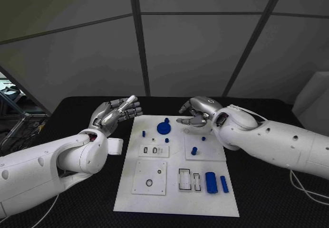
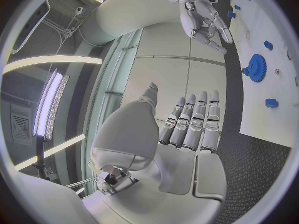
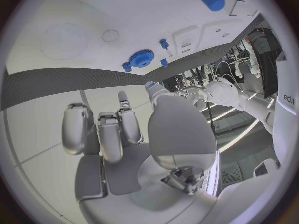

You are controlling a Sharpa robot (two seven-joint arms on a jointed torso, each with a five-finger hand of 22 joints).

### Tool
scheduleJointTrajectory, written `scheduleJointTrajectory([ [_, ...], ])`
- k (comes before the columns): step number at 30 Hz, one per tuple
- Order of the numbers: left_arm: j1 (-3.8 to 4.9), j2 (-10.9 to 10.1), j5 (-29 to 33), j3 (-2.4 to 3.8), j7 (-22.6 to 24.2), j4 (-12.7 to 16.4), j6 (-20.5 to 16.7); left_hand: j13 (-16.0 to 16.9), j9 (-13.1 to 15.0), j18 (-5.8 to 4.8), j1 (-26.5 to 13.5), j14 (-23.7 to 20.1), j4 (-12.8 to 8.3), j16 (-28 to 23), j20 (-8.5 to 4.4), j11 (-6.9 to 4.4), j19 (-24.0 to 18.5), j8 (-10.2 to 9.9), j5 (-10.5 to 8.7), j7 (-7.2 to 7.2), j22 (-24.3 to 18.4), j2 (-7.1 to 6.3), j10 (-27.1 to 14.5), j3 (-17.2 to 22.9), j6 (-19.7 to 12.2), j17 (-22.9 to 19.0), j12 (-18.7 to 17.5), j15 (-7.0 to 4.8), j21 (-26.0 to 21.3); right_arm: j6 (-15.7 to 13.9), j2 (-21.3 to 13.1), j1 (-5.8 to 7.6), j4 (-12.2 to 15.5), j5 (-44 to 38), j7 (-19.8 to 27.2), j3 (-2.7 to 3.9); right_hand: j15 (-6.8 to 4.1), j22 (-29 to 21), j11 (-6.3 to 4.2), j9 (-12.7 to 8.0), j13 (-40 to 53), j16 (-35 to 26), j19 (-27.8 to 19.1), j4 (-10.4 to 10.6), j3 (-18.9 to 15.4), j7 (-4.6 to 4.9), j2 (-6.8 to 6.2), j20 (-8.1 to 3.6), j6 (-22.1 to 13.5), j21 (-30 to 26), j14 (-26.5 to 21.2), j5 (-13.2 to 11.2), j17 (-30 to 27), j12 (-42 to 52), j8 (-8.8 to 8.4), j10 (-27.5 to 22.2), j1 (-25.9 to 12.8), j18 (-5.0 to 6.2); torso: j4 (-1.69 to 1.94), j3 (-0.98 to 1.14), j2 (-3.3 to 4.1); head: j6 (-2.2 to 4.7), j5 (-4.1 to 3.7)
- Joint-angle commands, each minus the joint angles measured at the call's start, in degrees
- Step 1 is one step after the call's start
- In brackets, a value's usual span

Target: Assemble the parts on the task board

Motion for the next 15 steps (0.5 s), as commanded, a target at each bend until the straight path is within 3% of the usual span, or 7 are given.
scheduleJointTrajectory([
  [1,0.08,-0.01,-0.13,0.05,0.15,-0.08,0.42,-0.07,-0.05,-1.06,0.00,-0.31,-0.26,-0.23,-0.01,-0.03,0.51,-0.26,0.01,3.67,-0.08,0.49,-0.37,-0.12,-0.38,-0.05,-0.40,0.13,0.03,-2.94,-4.24,0.11,2.47,10.77,6.14,-0.02,0.21,-0.08,0.07,0.07,3.41,-0.10,-0.19,-0.66,-0.85,-0.11,-0.38,0.08,0.60,-0.20,5.59,0.29,13.93,-0.06,0.12,0.05,1.16,-0.09,-0.32,0.11,-0.20,0.08,-0.25],
  [5,0.08,0.16,-0.13,0.05,0.13,-0.15,0.58,-0.07,-0.05,-1.06,0.00,-0.31,-0.26,-0.23,-0.01,-0.03,0.51,-0.26,0.01,3.67,-0.08,0.49,-0.37,-0.12,-0.38,-0.05,-0.40,0.13,0.03,-2.78,-8.64,0.09,3.92,14.99,8.41,-0.04,0.03,0.09,-0.12,0.10,3.57,-0.08,-0.06,-2.18,-1.58,-0.27,-0.67,-0.09,1.05,-0.15,5.61,0.34,14.01,0.01,0.16,0.23,3.62,-0.12,-0.63,0.18,-0.39,0.19,-0.46],
  [9,0.07,0.40,-0.13,0.05,0.11,-0.37,0.70,-0.07,-0.04,-1.06,0.00,-0.31,-0.28,-0.23,0.00,-0.03,0.51,-0.26,0.01,3.68,-0.09,0.50,-0.37,-0.13,-0.33,-0.05,-0.40,0.14,0.02,-1.89,-11.46,-0.17,3.73,16.82,10.18,-0.07,-0.13,-0.15,-0.28,0.05,3.31,-0.17,-0.22,-4.03,-2.11,-0.42,-0.78,-0.24,1.17,-0.31,5.54,0.02,13.72,-0.30,0.04,0.02,6.41,-0.07,-0.86,0.42,-0.51,0.21,-1.12],
  [15,0.06,0.86,-0.13,0.05,0.08,-0.81,0.88,-0.07,-0.04,-1.06,0.00,-0.31,-0.28,-0.23,0.00,-0.03,0.51,-0.26,0.01,3.68,-0.09,0.50,-0.37,-0.13,-0.33,-0.05,-0.40,0.14,0.02,-0.29,-13.23,-2.34,2.40,16.55,11.52,-0.08,-0.16,-0.62,-0.30,0.01,2.91,-0.31,-0.57,-5.98,-2.31,-0.38,-0.65,-0.31,1.23,-0.62,5.45,-0.33,13.34,-0.76,-0.04,-0.39,9.43,0.02,-0.87,0.62,-0.60,0.14,-1.82],
])
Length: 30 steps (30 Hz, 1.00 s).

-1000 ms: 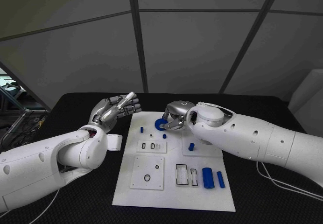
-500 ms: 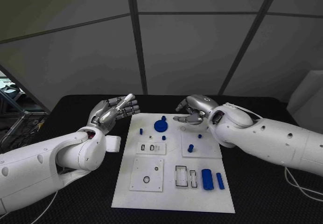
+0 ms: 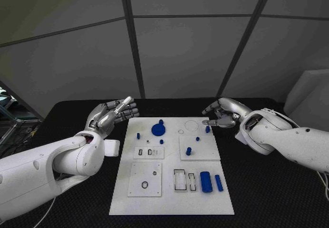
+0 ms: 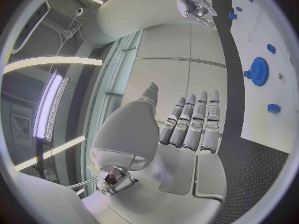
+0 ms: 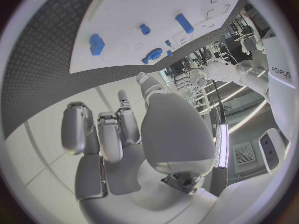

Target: Assemble the parts on the task board

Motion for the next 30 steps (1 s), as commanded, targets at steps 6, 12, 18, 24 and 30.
scheduleJointTrajectory([
  [6,0.07,0.46,-0.13,0.05,0.11,-0.53,0.90,-0.07,-0.04,-1.06,0.00,-0.31,-0.28,-0.23,-0.01,-0.03,0.51,-0.26,0.00,3.68,-0.10,0.50,-0.38,-0.13,-0.33,-0.06,-0.19,0.14,0.02,1.81,0.50,-2.29,-3.25,1.78,4.09,-0.02,-0.15,-0.13,-0.13,-0.03,2.83,-0.28,-0.27,-0.82,-0.06,0.10,0.17,0.03,0.36,-0.33,5.47,-0.38,13.42,-0.42,-0.08,-0.32,1.25,0.03,-0.08,0.14,-0.01,-0.07,-0.40],
  [12,0.06,0.63,-0.13,0.05,0.12,-0.75,0.93,-0.07,-0.04,-1.06,0.00,-0.31,-0.28,-0.23,-0.01,-0.03,0.51,-0.26,0.00,3.68,-0.10,0.50,-0.38,-0.13,-0.33,-0.06,-0.19,0.14,0.02,2.39,1.19,-3.27,-4.80,1.31,4.29,-0.02,-0.13,-0.15,-0.09,-0.06,2.80,-0.29,-0.29,-1.19,-0.04,0.16,0.35,0.04,0.25,-0.36,5.47,-0.28,13.40,-0.48,-0.13,-0.37,1.79,0.03,0.19,-0.01,0.07,-0.15,-0.51],
  [18,0.04,0.67,-0.13,0.05,0.11,-0.98,0.87,-0.07,-0.04,-1.06,0.00,-0.31,-0.28,-0.23,-0.01,-0.03,0.51,-0.26,0.00,3.68,-0.10,0.50,-0.38,-0.13,-0.33,-0.06,-0.19,0.14,0.02,1.73,1.87,-3.67,-6.66,1.06,4.15,-0.01,-0.12,-0.11,-0.07,-0.07,2.80,-0.23,-0.27,-1.24,-0.04,0.19,0.41,0.05,0.17,-0.35,5.51,-0.25,13.60,-0.48,-0.17,-0.37,1.87,0.03,-0.05,-0.03,0.02,-0.23,-0.31],
  [24,0.03,0.74,-0.13,0.05,0.09,-1.14,0.86,-0.07,-0.04,-1.06,0.00,-0.31,-0.28,-0.23,-0.01,-0.03,0.51,-0.26,0.00,3.68,-0.10,0.50,-0.38,-0.13,-0.33,-0.06,-0.19,0.14,0.02,1.56,2.40,-3.75,-7.72,1.02,4.01,-0.01,-0.08,-0.04,-0.01,-0.13,2.82,-0.14,-0.21,-1.30,-0.03,0.28,0.59,0.06,-0.08,-0.31,5.57,-0.22,13.86,-0.49,-0.27,-0.37,1.96,0.01,-0.05,-0.02,0.00,-0.26,-0.22],
  [30,0.02,0.81,-0.13,0.05,0.04,-1.23,0.87,-0.06,-0.04,-1.08,0.04,-0.34,-0.35,-0.29,0.00,0.00,0.52,-0.27,0.00,3.70,-0.13,0.53,-0.38,-0.18,-0.33,-0.06,-0.18,0.16,0.01,1.96,2.77,-3.76,-8.28,1.00,3.83,0.00,-0.03,0.06,0.06,-0.12,2.92,-0.10,-0.14,-1.36,0.10,0.37,1.01,0.10,-0.11,-0.27,5.60,-0.22,13.99,-0.41,-0.22,-0.29,2.14,-0.01,-0.05,-0.06,-0.04,-0.35,-0.27],
])
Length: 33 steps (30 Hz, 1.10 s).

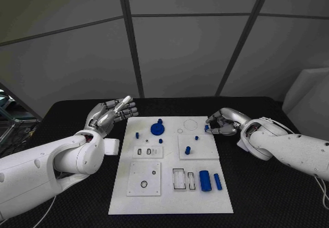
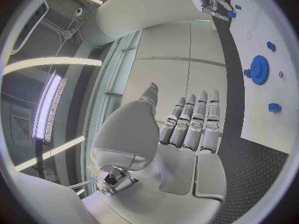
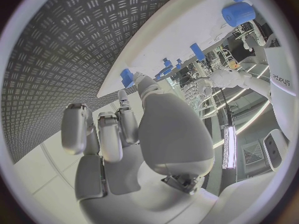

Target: Assemble the parts on the task board

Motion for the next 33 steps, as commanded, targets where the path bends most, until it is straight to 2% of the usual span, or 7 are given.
scheduleJointTrajectory([
  [1,0.06,0.09,-0.13,0.06,0.10,0.01,0.66,-0.06,-0.04,-1.08,0.04,-0.34,-0.18,-0.29,0.00,0.00,0.52,-0.27,0.00,3.70,-0.09,0.53,-0.38,-0.02,-0.33,-0.06,-0.18,0.16,0.01,0.50,0.16,0.08,-0.18,-0.13,0.43,0.04,-0.02,0.08,0.13,-0.07,2.92,-0.10,-0.15,-0.32,0.14,0.37,0.23,0.09,-0.10,-0.26,5.61,-0.22,14.00,-0.20,-0.22,-0.22,0.55,-0.02,-0.02,-0.03,-0.05,-0.06,-0.08],
  [11,0.05,0.04,-0.13,0.06,0.04,0.04,0.64,-0.06,-0.04,-1.08,0.04,-0.34,-0.18,-0.29,0.00,0.00,0.52,-0.27,0.00,3.70,-0.09,0.53,-0.38,-0.02,-0.33,-0.06,-0.18,0.16,0.01,1.79,0.92,0.07,-0.98,-0.47,0.11,0.04,-0.11,0.22,-0.06,0.29,3.34,-0.07,-0.04,-0.95,0.75,0.13,1.47,0.10,1.89,-0.21,5.63,-0.85,14.09,0.12,0.78,0.11,1.44,-0.03,0.01,-0.07,-0.06,-0.09,-0.07],
  [21,0.05,-0.05,-0.13,0.06,0.08,0.10,0.66,-0.05,-0.04,-1.08,0.04,-0.35,-0.21,-0.32,0.00,0.01,0.53,-0.29,0.01,3.72,-0.11,0.56,-0.39,-0.04,-0.36,-0.06,-0.18,0.17,0.00,2.41,1.46,0.07,-1.43,-0.53,-0.01,0.04,-0.32,0.49,-0.33,0.41,3.85,-0.01,0.14,-1.18,1.26,-0.18,2.13,-0.07,3.18,-0.08,5.67,-1.77,14.27,0.53,1.31,0.55,1.63,-0.08,-0.09,-0.05,-0.05,-0.29,0.27],
  [28,0.05,-0.02,-0.13,0.06,0.05,0.07,0.65,-0.05,-0.04,-1.08,0.04,-0.35,-0.21,-0.32,0.00,0.01,0.53,-0.29,0.01,3.72,-0.11,0.56,-0.39,-0.04,-0.36,-0.06,-0.18,0.17,0.00,2.59,1.56,0.07,-1.63,-0.53,-0.16,0.04,-0.49,0.64,-0.53,0.46,4.10,0.01,0.25,-1.32,1.58,-0.44,2.45,-0.21,3.98,-0.01,5.68,-2.42,14.34,0.73,1.64,0.76,1.68,-0.11,-0.03,-0.02,-0.07,-0.35,0.01],
  [33,0.05,-0.03,-0.13,0.06,0.02,0.06,0.60,-0.05,-0.04,-1.09,0.07,-0.36,-0.25,-0.34,0.00,0.02,0.53,-0.29,0.01,3.73,-0.13,0.61,-0.40,-0.04,-0.37,-0.06,-0.18,0.18,-0.01,2.60,1.60,0.07,-1.72,-0.53,-0.39,0.04,-0.96,0.75,-1.17,0.81,4.21,0.04,0.33,-1.48,2.04,-1.23,2.97,-0.55,5.96,0.03,5.70,-2.63,14.43,0.80,2.75,0.86,1.73,-0.11,0.00,-0.05,-0.05,-0.38,-0.01],
])
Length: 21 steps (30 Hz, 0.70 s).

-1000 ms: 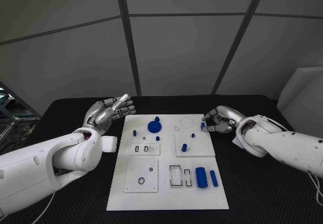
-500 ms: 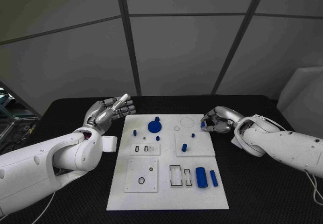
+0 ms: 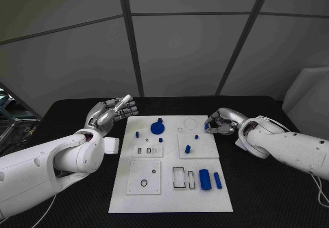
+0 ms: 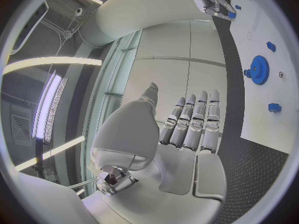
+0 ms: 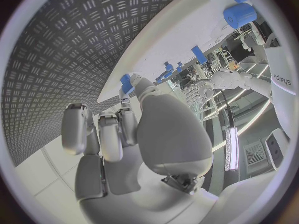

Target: Assemble the parts on the task board

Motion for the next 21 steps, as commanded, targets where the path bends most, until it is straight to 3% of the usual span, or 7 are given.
scheduleJointTrajectory([
  [1,0.06,0.01,-0.13,0.06,0.10,0.06,0.58,-0.05,-0.04,-1.09,0.07,-0.36,-0.25,-0.34,0.00,0.02,0.53,-0.29,0.01,3.73,-0.09,0.61,-0.40,-0.04,-0.37,-0.06,-0.18,0.18,-0.01,0.51,0.09,0.09,-0.02,-0.25,-0.13,0.03,-0.72,0.11,-0.58,0.21,4.23,0.04,0.12,0.02,0.60,-0.35,0.72,-0.43,1.15,0.03,5.78,-0.33,14.38,0.29,0.63,0.16,0.04,-0.13,0.03,-0.01,-0.01,0.01,-0.06],
  [14,0.06,-0.06,-0.13,0.06,0.10,0.14,0.56,-0.05,-0.04,-1.09,0.07,-0.36,-0.25,-0.34,0.00,0.02,0.53,-0.29,0.01,3.73,-0.09,0.61,-0.40,-0.04,-0.37,-0.06,-0.18,0.18,-0.01,-2.79,-0.25,0.09,0.87,1.24,-0.51,0.05,-1.58,0.65,-1.52,0.78,4.67,0.23,0.52,-0.44,1.81,-1.38,2.02,-1.26,2.90,0.27,5.92,-1.01,14.98,0.58,1.95,0.58,0.40,-0.25,-0.01,0.01,-0.07,-0.07,-0.10],
  [19,0.05,-0.14,-0.13,0.06,0.09,0.12,0.60,-0.05,-0.04,-1.09,0.11,-0.37,-0.29,-0.37,0.00,0.03,0.54,-0.30,0.02,3.75,-0.11,0.69,-0.40,-0.04,-0.38,-0.06,-0.18,0.19,-0.02,-3.84,-1.69,0.12,4.22,3.45,-1.42,0.25,-1.65,0.70,-1.58,0.81,4.65,0.26,0.56,-0.61,2.09,-1.40,2.16,-1.35,2.81,0.29,5.94,-0.95,15.07,0.54,1.95,0.57,0.57,-0.26,-0.08,-0.07,-0.21,-0.18,-0.08],
  [21,0.05,-0.15,-0.13,0.06,0.09,0.10,0.60,-0.05,-0.04,-1.09,0.11,-0.37,-0.29,-0.37,0.00,0.03,0.54,-0.30,0.02,3.75,-0.11,0.69,-0.40,-0.04,-0.38,-0.06,-0.18,0.19,-0.02,-4.04,-2.21,0.14,6.25,3.87,-2.07,0.64,-1.67,0.69,-1.58,0.82,4.64,0.26,0.56,-0.65,2.15,-1.40,2.18,-1.37,2.78,0.29,5.94,-0.94,15.07,0.53,1.94,0.56,0.60,-0.26,-0.05,-0.08,-0.17,-0.11,-0.16],
])
